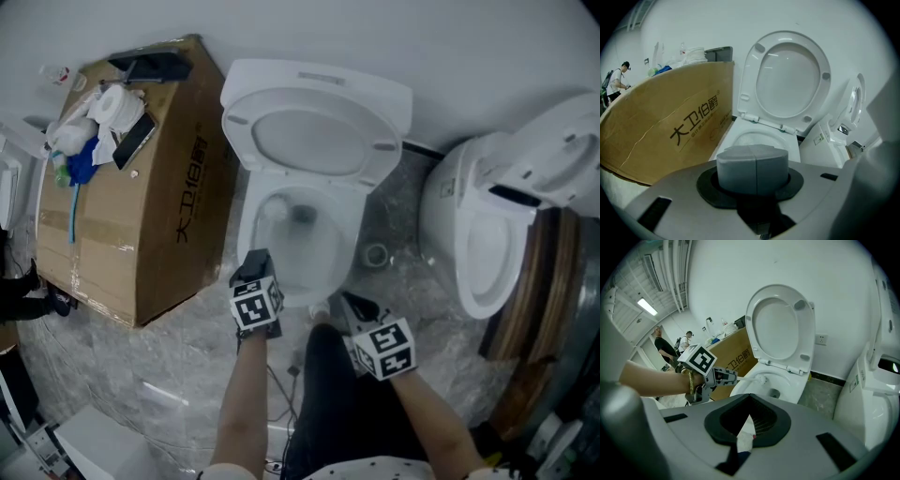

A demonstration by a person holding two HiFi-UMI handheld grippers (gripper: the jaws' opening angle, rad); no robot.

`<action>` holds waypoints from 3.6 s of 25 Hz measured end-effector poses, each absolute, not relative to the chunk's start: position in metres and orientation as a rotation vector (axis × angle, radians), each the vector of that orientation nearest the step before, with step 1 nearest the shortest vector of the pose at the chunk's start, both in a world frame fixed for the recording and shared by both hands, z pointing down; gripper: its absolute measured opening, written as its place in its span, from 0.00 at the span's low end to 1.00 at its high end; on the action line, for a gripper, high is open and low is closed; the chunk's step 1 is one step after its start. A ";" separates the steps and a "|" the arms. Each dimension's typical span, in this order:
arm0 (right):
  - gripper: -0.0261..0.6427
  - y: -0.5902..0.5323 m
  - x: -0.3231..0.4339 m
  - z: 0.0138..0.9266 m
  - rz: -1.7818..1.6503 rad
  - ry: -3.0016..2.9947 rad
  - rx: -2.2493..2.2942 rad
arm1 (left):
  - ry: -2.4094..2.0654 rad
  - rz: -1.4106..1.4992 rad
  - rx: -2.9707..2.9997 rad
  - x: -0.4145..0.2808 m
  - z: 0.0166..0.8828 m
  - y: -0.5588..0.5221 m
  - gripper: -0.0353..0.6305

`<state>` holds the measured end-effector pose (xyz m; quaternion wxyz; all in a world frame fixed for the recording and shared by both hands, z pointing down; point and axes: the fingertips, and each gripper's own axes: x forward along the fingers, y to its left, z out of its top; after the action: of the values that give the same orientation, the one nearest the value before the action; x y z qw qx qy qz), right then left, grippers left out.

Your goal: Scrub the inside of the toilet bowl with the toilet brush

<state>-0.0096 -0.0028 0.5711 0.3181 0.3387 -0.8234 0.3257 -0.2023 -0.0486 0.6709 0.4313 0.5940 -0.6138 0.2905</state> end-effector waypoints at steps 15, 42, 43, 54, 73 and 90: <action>0.05 0.002 -0.015 0.555 0.819 -2.182 0.861 | -1.526 0.743 1.417 -0.217 0.667 -0.003 0.29; 0.05 0.022 -0.012 0.539 0.788 -2.185 0.863 | -1.472 0.780 1.310 -0.198 0.674 0.088 0.29; 0.05 0.022 -0.011 0.539 0.788 -2.185 0.865 | -1.467 0.782 1.308 -0.197 0.674 0.090 0.29; 0.05 0.031 -0.003 0.542 0.793 -2.171 0.884 | -1.438 0.802 1.330 -0.179 0.673 0.100 0.29; 0.05 0.044 0.013 0.546 0.819 -2.139 0.913 | -1.357 0.825 1.413 -0.130 0.675 0.095 0.29; 0.05 0.044 0.025 0.548 0.828 -2.129 0.925 | -1.307 0.844 1.491 -0.096 0.667 0.072 0.29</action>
<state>0.0252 0.0443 0.5478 0.3320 0.3541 -0.8149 0.3167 -0.0958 0.0725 0.6667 0.4735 0.6093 -0.5342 0.3451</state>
